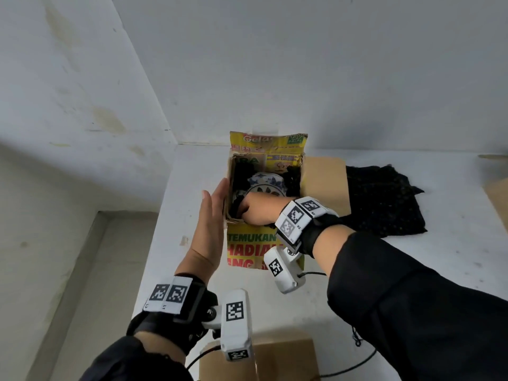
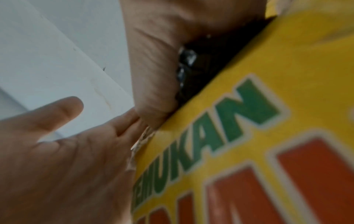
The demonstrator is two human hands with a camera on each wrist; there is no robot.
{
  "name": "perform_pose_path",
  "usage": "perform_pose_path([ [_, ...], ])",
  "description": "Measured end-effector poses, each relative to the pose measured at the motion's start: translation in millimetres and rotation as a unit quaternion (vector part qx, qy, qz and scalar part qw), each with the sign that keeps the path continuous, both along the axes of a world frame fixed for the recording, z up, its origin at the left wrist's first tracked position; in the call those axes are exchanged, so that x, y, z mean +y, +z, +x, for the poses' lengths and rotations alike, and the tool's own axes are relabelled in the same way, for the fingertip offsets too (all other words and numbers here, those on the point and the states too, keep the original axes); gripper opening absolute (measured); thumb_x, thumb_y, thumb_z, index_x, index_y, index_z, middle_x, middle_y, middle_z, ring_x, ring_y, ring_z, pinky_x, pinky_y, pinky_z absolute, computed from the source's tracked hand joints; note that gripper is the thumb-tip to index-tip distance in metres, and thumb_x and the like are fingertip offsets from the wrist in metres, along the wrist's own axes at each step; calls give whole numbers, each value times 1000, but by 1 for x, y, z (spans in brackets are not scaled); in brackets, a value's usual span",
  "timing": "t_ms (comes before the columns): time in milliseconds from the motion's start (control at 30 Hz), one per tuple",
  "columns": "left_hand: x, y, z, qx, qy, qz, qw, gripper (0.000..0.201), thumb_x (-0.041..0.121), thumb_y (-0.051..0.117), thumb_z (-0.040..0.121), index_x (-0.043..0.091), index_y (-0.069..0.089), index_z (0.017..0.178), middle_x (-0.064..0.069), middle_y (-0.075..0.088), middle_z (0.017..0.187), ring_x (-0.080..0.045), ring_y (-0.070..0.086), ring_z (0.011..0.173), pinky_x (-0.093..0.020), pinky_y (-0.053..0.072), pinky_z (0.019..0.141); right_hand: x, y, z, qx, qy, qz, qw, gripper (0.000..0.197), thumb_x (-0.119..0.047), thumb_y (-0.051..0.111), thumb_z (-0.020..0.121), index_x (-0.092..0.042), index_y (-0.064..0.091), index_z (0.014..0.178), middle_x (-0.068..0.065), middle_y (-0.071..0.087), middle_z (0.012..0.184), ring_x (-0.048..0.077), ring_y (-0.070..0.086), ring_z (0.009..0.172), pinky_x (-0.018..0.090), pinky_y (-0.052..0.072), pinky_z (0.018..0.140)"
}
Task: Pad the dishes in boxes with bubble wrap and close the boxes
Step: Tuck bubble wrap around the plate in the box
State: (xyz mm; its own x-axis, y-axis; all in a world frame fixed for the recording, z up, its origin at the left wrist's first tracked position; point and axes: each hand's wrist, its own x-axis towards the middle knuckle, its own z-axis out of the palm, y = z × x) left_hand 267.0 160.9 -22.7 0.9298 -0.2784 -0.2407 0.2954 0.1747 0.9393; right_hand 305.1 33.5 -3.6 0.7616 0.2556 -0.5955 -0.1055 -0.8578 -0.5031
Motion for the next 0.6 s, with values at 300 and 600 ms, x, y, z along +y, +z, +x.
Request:
perform_pose_path([
  [300,-9,3,-6,-9,-2,-45,999,46,36,5,103,32,38,135,25,60,120,7,55,113,-7,46,81,7,3,11,98,47,-21,994,46,-19,28,102,-5,26,146,11,27,153,23,25,141,32,20,113],
  [600,-7,-3,-4,-39,-11,-11,999,46,32,9,104,27,32,144,18,60,126,3,58,112,-10,48,82,-14,-5,4,31,-71,26,997,31,-14,57,84,-17,60,115,5,63,114,22,57,104,31,47,90],
])
